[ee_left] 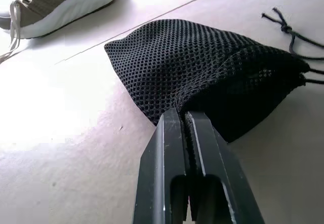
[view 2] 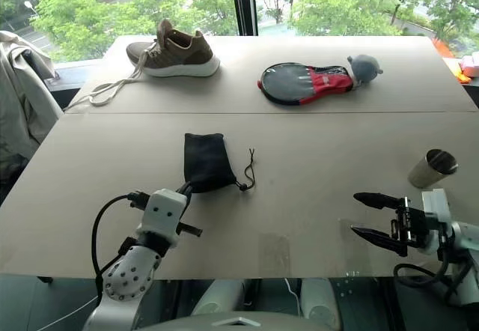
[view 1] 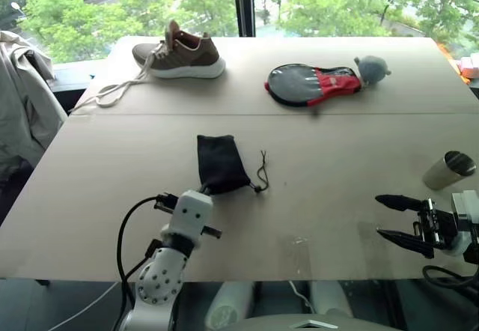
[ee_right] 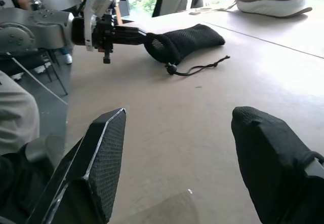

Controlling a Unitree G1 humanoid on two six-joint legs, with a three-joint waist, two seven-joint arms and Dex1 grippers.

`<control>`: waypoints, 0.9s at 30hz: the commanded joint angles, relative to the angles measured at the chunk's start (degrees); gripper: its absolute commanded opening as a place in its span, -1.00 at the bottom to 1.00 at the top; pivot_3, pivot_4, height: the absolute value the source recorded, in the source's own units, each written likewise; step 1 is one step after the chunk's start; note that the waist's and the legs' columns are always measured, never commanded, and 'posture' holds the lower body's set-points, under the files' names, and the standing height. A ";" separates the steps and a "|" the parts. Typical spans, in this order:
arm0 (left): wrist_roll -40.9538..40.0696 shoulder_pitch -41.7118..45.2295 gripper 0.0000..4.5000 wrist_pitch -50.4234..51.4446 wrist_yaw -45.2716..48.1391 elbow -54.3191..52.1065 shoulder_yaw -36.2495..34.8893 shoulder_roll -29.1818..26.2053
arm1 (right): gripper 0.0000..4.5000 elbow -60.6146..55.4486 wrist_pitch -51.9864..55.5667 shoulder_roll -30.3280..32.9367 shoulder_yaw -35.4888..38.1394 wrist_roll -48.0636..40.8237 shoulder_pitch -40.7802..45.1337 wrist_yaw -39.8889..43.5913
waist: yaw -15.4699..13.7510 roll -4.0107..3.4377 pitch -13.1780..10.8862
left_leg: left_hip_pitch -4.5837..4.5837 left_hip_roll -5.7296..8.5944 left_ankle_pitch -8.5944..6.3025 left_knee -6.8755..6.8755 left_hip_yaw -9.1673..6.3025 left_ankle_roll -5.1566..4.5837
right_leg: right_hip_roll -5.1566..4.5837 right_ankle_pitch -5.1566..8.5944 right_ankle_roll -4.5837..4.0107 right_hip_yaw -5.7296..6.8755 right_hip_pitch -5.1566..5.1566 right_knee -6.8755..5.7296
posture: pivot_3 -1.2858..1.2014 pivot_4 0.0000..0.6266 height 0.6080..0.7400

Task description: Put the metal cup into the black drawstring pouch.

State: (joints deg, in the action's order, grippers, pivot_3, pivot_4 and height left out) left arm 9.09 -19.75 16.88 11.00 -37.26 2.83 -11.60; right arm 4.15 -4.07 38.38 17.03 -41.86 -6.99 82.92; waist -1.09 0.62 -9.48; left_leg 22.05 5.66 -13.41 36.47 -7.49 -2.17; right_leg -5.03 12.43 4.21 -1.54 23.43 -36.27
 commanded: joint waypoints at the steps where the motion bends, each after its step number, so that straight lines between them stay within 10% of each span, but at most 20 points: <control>1: -4.77 4.25 -0.98 3.91 1.49 -2.91 -1.33 1.06 | 0.48 0.56 -2.51 -2.50 5.43 3.63 3.83 -13.48 | 0.01 0.00 0.00 | -0.01 0.00 0.00 0.02 0.00 0.00 | 0.01 0.00 0.00 0.00 0.00 -0.02 | 0.03 -0.52 0.94; 11: -17.99 23.42 -0.98 21.01 6.47 -3.84 -4.03 0.26 | 0.48 -8.26 9.86 3.94 5.79 21.75 14.34 -45.32 | -0.12 -0.06 0.04 | 0.03 0.13 0.19 0.06 0.03 -0.17 | 0.08 -0.04 -0.06 -0.04 0.11 -0.23 | 0.03 -0.52 0.94; 27: -28.51 40.12 -0.98 32.60 2.31 4.04 -8.90 3.87 | 0.48 -14.00 39.44 27.60 10.76 18.58 5.05 -29.34 | 0.18 0.02 0.00 | 0.29 0.13 0.20 0.31 0.02 -0.19 | 0.10 -0.05 -0.05 0.01 0.16 -0.15 | 0.03 -0.52 0.94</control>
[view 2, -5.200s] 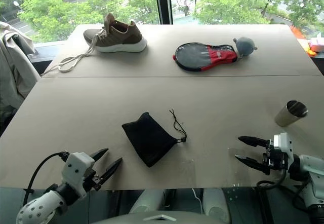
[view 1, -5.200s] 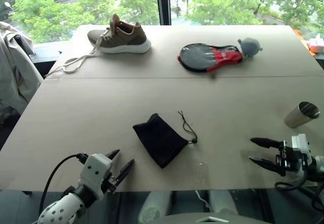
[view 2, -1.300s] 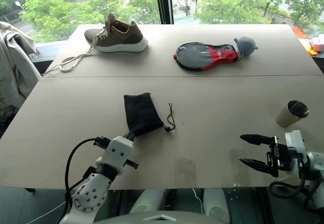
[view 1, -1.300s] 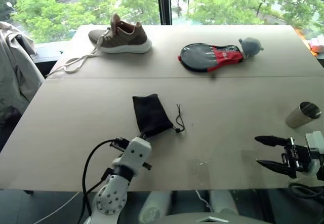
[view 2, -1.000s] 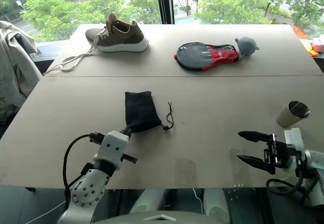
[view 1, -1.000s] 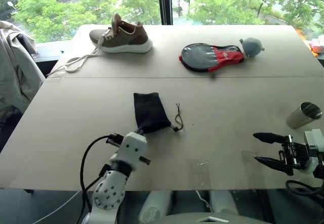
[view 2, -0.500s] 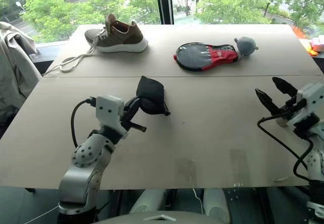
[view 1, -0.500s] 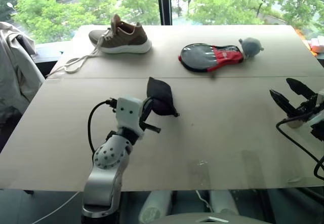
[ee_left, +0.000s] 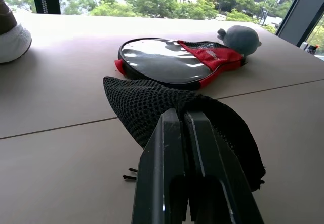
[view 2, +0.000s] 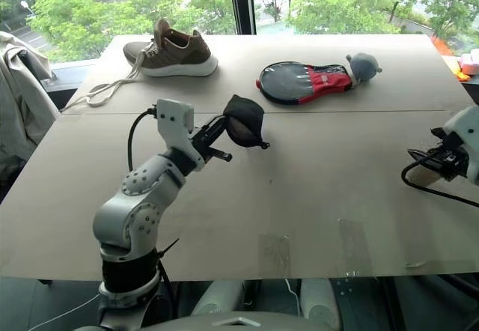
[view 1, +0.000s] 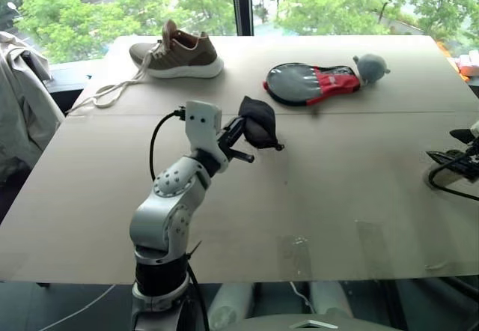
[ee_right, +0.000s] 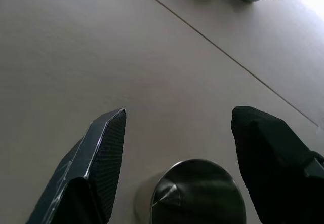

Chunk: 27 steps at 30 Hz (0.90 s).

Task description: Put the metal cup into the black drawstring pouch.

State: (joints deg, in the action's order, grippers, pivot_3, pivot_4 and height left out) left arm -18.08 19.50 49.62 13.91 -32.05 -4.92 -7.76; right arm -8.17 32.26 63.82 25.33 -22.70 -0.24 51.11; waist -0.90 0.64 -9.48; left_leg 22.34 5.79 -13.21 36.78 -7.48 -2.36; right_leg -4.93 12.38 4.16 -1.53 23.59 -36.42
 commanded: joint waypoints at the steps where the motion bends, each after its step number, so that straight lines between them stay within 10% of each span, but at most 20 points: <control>1: -1.70 1.01 -0.98 0.02 -0.86 -1.09 -1.22 0.11 | 0.48 -1.44 3.15 2.39 2.03 0.10 -2.42 2.66 | -0.04 0.02 0.00 | 0.01 0.00 -0.02 0.03 0.00 -0.03 | 0.00 0.00 0.00 0.00 0.00 0.00 | 0.03 -0.52 0.94; 13: -9.30 3.85 -0.98 3.54 -6.01 -2.39 -5.70 4.00 | 0.48 4.99 3.65 1.63 -6.81 6.00 0.69 0.42 | -0.08 0.04 -0.02 | 0.25 0.03 0.07 0.43 -0.05 0.12 | -0.02 -0.11 0.18 0.08 0.00 0.00 | 0.03 -0.52 0.94; 20: -15.38 4.57 -1.00 6.24 -9.82 -3.08 -9.05 6.34 | -0.88 5.49 2.29 1.10 -7.95 6.54 1.19 1.81 | -0.22 0.05 -0.02 | 0.30 0.04 0.07 0.44 -0.07 0.14 | -0.03 -0.11 0.18 0.09 0.02 0.04 | 0.03 -0.52 0.94; 27: -23.24 5.43 -1.00 7.81 -14.15 -1.88 -12.91 10.13 | -0.99 -10.05 8.39 -4.96 -11.33 -3.10 11.07 0.60 | 0.48 0.09 -0.05 | 0.29 0.01 0.07 0.45 -0.02 0.15 | 0.01 -0.12 0.19 0.04 0.05 0.04 | 0.03 -0.52 0.94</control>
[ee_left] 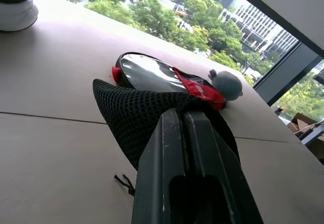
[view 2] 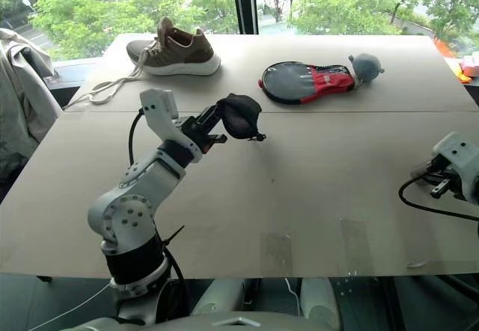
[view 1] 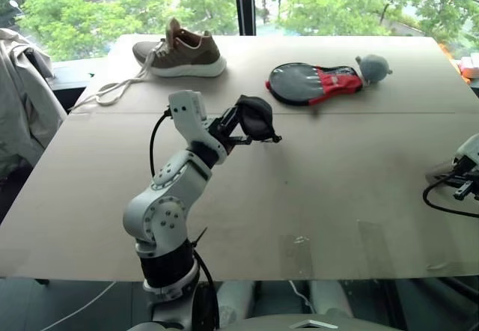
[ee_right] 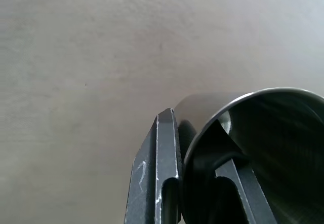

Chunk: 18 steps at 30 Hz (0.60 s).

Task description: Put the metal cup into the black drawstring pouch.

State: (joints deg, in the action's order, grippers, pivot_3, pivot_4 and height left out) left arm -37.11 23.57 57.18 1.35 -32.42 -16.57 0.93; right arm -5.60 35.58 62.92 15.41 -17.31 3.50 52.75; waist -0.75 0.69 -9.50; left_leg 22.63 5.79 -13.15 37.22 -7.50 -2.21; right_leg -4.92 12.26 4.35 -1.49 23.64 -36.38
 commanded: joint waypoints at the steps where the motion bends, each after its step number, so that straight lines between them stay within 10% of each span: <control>1: -5.25 1.39 -1.00 0.35 -2.00 -1.29 -1.52 1.74 | -0.99 -17.39 8.61 -8.29 -2.36 -13.96 11.59 -3.00 | 0.64 0.08 -0.05 | -0.04 -0.05 -0.01 -0.02 0.04 0.02 | 0.02 0.00 0.01 -0.07 0.01 -0.01 | 0.03 -0.52 0.94; 7: -8.47 1.45 -1.00 0.00 -3.37 -0.07 -0.98 1.56 | -0.99 -29.06 15.93 -25.06 -8.24 -25.14 21.75 -12.79 | -0.76 0.26 -0.12 | 0.14 -0.11 -0.11 0.08 -0.35 0.21 | 0.25 -0.03 -0.08 0.21 0.05 0.01 | 0.03 -0.52 0.94; 18: -13.30 0.96 -1.00 0.20 -4.38 -0.24 -0.01 -0.38 | -0.99 -28.06 11.77 -36.14 -18.56 -22.61 23.63 -17.44 | -1.34 0.27 -0.12 | 0.19 0.00 -0.17 0.05 -0.28 0.12 | 0.13 -0.07 -0.11 0.19 0.14 0.06 | 0.03 -0.52 0.94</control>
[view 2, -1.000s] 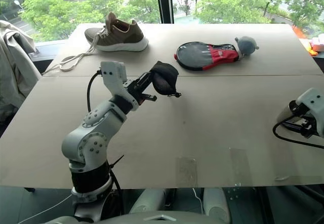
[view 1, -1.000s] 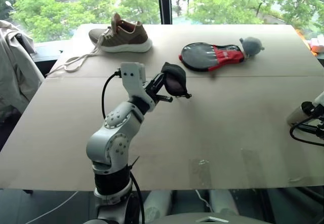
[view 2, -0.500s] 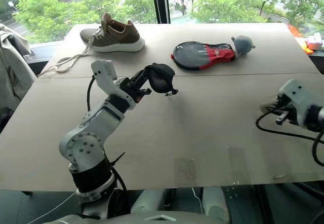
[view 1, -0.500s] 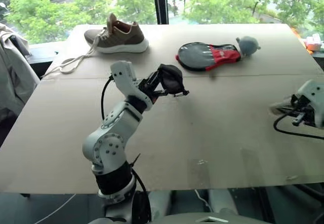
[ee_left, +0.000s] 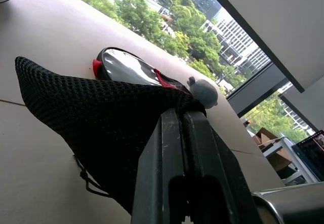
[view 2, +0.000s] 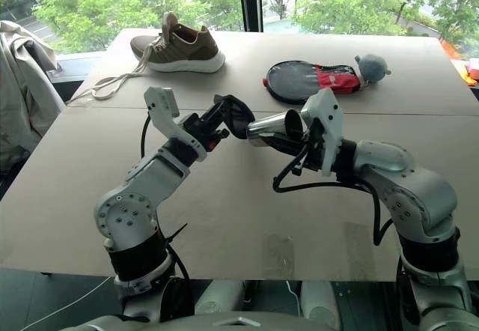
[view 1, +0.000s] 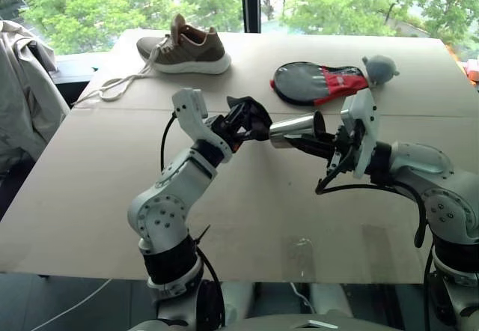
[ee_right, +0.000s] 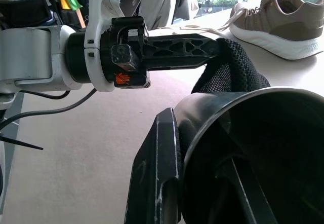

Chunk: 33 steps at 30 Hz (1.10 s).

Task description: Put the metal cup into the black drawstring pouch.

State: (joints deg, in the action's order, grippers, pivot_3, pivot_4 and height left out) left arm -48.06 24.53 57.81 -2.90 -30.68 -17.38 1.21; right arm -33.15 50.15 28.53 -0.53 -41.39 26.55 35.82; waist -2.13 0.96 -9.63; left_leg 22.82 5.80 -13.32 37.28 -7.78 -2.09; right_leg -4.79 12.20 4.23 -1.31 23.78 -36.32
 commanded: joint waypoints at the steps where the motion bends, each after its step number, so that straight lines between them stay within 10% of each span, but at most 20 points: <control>1: -2.88 -0.29 -1.00 -0.30 -0.29 -2.26 0.94 -0.85 | -0.99 0.05 -3.66 -2.30 -3.74 2.52 0.38 -0.67 | 0.11 -0.01 0.00 | -0.01 -0.01 0.00 0.00 0.00 0.00 | 0.02 0.00 -0.01 0.00 0.00 0.00 | 0.03 -0.52 0.94; 13: -7.95 -3.08 -1.00 0.45 -0.67 -4.27 4.94 -5.07 | -0.99 14.51 -15.90 -13.03 -6.99 14.24 3.83 -6.58 | 1.42 -0.01 0.01 | -0.09 -0.03 0.02 0.00 0.07 0.05 | 0.08 -0.04 -0.06 -0.16 0.10 -0.20 | 0.03 -0.52 0.94; 20: -10.33 -2.99 -1.00 -0.78 -2.72 -4.25 6.06 -4.36 | -0.99 18.94 -14.92 -25.89 0.49 6.02 1.05 -12.83 | 1.43 -0.03 0.02 | -0.09 -0.06 0.03 -0.07 0.05 0.08 | 0.13 -0.06 -0.11 -0.19 0.16 -0.23 | 0.03 -0.52 0.94; 33: -16.17 -1.48 -1.00 -1.90 -1.90 -3.00 6.87 -6.98 | -0.99 36.81 -59.94 -10.06 -24.75 49.70 3.60 -7.34 | 2.58 -0.04 0.02 | -0.18 -0.09 0.09 -0.08 0.23 0.19 | 0.19 -0.06 -0.11 -0.31 0.26 -0.39 | 0.03 -0.52 0.94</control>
State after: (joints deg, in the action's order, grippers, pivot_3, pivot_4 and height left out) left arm -61.67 21.82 57.43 -6.23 -31.93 -10.75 -5.71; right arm 1.08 -1.40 17.48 -22.43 1.32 28.74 29.22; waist 0.45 0.92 -9.60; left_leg 22.62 5.72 -13.22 37.20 -7.53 -1.89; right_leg -4.60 12.14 4.12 -1.63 24.03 -36.71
